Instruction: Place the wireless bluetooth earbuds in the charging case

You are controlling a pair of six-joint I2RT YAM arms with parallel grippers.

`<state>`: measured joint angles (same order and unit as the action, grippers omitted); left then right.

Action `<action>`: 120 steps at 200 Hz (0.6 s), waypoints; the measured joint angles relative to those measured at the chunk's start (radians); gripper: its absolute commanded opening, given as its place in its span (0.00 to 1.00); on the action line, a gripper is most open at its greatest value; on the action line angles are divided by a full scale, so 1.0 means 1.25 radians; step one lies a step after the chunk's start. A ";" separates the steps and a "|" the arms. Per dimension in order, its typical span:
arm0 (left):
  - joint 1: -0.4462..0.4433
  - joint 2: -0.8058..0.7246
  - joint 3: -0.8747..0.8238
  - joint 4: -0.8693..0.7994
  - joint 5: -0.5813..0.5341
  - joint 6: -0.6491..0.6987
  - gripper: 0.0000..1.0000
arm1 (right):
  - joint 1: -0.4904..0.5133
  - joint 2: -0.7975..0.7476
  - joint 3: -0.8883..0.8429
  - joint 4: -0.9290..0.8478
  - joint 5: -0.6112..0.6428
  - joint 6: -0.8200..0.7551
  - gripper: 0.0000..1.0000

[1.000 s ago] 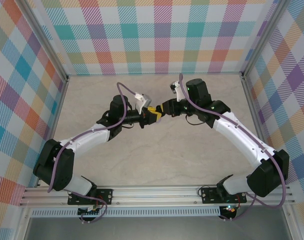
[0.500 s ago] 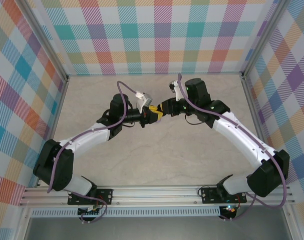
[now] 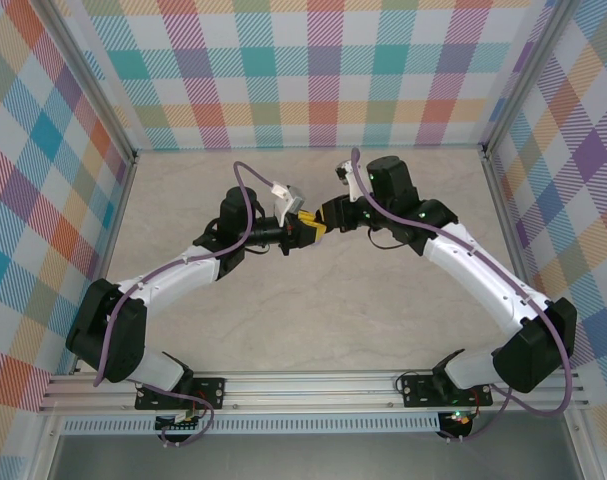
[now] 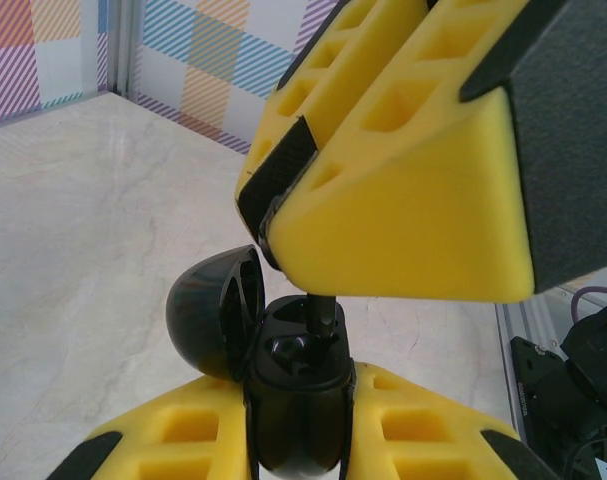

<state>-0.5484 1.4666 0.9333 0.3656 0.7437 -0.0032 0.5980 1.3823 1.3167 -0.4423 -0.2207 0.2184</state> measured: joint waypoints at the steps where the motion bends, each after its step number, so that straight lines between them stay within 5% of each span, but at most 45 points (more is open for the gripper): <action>1: 0.000 0.000 0.000 0.000 0.000 0.000 0.00 | 0.000 0.000 0.000 0.000 0.000 0.000 0.21; 120: 0.000 -0.003 0.000 -0.004 -0.004 0.000 0.00 | 0.013 0.012 0.005 -0.021 0.016 -0.021 0.21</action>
<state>-0.5484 1.4628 0.9333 0.3603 0.7391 -0.0032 0.6144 1.3975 1.3235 -0.4690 -0.2012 0.1925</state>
